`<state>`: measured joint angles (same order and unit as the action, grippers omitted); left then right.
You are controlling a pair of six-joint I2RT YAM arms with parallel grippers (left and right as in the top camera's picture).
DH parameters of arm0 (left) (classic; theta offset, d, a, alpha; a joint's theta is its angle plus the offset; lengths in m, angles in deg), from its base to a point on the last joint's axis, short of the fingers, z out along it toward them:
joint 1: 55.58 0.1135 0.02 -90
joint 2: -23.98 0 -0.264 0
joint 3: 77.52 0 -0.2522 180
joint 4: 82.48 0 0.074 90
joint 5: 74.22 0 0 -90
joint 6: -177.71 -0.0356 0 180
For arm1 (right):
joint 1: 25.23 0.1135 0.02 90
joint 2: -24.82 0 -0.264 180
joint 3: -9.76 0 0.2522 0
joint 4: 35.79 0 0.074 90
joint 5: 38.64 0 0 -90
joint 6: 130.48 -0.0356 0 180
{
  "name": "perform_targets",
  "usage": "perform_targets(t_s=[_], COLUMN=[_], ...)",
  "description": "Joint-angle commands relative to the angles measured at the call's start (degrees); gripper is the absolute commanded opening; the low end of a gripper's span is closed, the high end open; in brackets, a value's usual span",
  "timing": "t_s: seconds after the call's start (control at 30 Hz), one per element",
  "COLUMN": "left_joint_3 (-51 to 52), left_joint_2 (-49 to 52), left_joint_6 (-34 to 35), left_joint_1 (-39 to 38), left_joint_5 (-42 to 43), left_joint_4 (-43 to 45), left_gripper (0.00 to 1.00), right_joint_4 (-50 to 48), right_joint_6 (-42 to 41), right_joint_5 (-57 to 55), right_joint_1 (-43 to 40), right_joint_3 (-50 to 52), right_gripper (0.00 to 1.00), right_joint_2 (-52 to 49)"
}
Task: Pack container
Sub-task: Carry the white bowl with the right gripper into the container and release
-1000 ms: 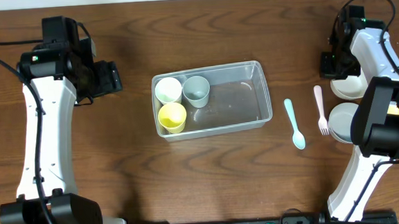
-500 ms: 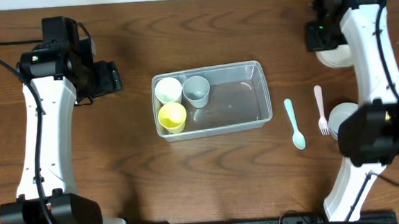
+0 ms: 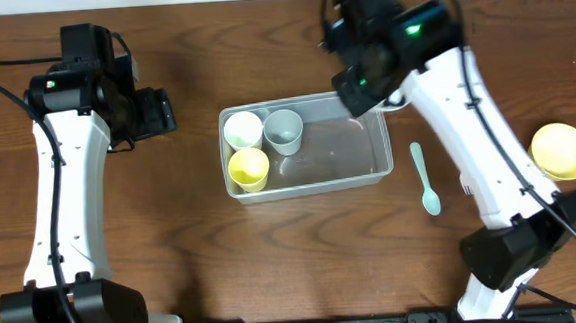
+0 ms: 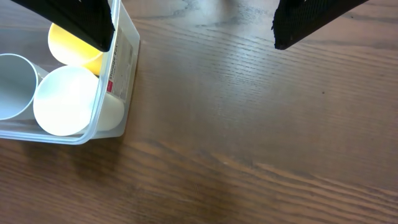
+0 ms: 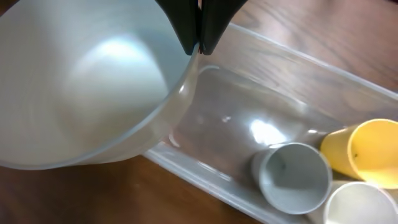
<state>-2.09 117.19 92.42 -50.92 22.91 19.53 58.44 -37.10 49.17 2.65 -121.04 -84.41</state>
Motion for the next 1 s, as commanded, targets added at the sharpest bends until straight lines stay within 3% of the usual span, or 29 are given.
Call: perform_targets(t_s=[0.0, 0.33, 0.7, 0.83, 0.9, 0.97], left_joint_3=[0.3, 0.3, 0.3, 0.3, 0.3, 0.3], left_joint_2=[-1.1, -1.0, -1.0, -1.1, -1.1, -1.1], left_joint_6=[0.5, 0.5, 0.5, 0.5, 0.5, 0.5], left_joint_1=[0.1, 0.1, 0.1, 0.1, 0.1, 0.1], left_joint_5=[0.0, 0.0, 0.0, 0.0, 0.0, 0.0], left_joint_4=[-0.2, -0.4, -0.6, -0.9, -1.0, -1.0], left_gripper=[0.82, 0.82, 0.82, 0.82, 0.82, 0.82], right_joint_4=[-2.2, -15.9, -22.9, -24.2, -24.6, -25.0], right_joint_6=[-1.2, -1.1, 3.6, 3.6, 3.6, 3.6], right_joint_5=[0.2, 1.4, 1.1, 1.1, 1.1, 1.1], right_joint_1=[2.4, 3.6, 3.6, 3.6, 3.6, 3.6], right_joint_3=[4.6, 21.6, 27.6, 27.6, 27.6, 27.6], right_gripper=[0.01, 0.01, 0.02, 0.16, 0.44, 0.46], right_joint_2=[-0.7, -0.8, -2.6, -3.2, -3.3, -3.3])
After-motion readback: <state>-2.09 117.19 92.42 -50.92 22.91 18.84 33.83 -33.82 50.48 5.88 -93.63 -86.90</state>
